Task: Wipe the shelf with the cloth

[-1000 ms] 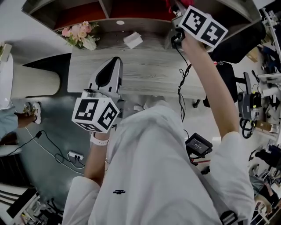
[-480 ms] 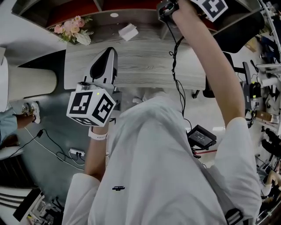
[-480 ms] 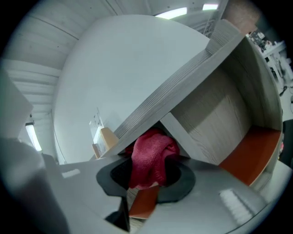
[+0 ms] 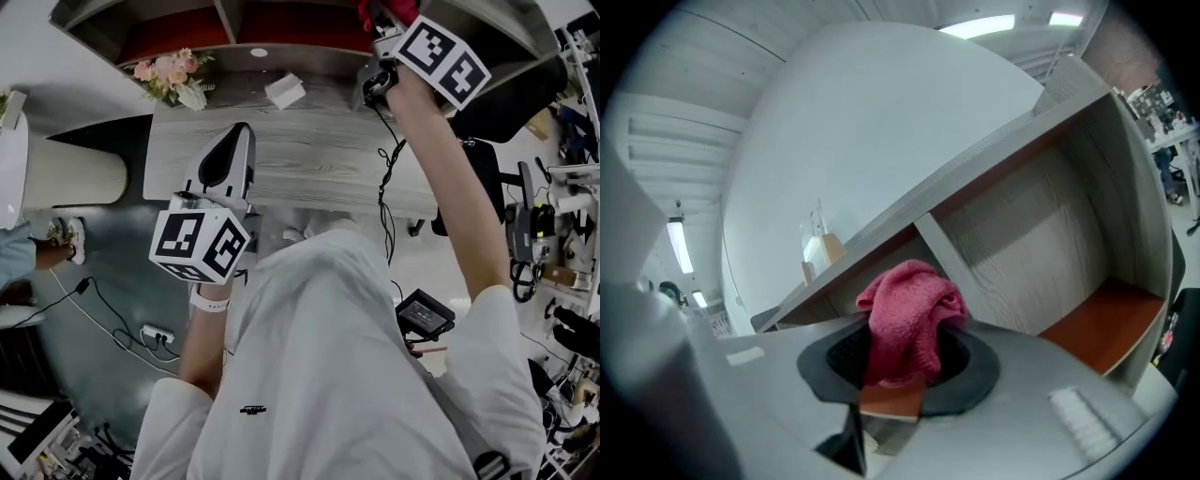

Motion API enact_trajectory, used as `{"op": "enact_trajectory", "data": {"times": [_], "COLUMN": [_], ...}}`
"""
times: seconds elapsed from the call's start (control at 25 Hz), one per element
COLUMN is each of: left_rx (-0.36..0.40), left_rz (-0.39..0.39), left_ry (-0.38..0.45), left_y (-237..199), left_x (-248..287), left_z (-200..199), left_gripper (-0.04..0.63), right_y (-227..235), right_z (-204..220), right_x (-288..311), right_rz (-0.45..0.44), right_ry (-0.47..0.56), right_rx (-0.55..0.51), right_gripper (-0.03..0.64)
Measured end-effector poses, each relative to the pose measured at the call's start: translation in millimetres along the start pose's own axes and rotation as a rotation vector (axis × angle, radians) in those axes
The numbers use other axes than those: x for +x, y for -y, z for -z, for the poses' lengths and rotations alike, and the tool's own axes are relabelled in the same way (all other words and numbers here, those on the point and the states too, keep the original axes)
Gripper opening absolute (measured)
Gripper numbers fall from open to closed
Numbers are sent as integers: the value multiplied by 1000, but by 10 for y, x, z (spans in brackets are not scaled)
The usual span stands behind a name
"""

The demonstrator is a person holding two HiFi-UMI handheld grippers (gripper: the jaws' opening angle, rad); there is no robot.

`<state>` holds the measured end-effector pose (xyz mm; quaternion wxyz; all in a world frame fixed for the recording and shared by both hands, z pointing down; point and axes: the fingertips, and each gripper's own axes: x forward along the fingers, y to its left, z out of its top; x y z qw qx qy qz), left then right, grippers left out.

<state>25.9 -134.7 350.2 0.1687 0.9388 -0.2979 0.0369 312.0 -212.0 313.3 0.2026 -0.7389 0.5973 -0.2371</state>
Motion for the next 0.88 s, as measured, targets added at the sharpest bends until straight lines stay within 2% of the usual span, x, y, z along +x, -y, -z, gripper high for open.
{"op": "enact_trajectory", "data": {"times": [0.24, 0.56, 0.88], "left_rx": [3, 8, 43], "left_rz": [13, 26, 33], "left_ry": [-9, -13, -7], "left_y": [69, 145, 157], "left_x": [24, 43, -2], "left_z": [48, 62, 30], "left_gripper": [6, 7, 6], "right_y": [-115, -356, -500], "right_z": [123, 267, 733], "right_x": [-433, -1189, -1793], "right_rz": [-79, -166, -186], "right_ry": [-17, 20, 6], "right_rx": [-108, -438, -631], "right_gripper": [117, 117, 117]}}
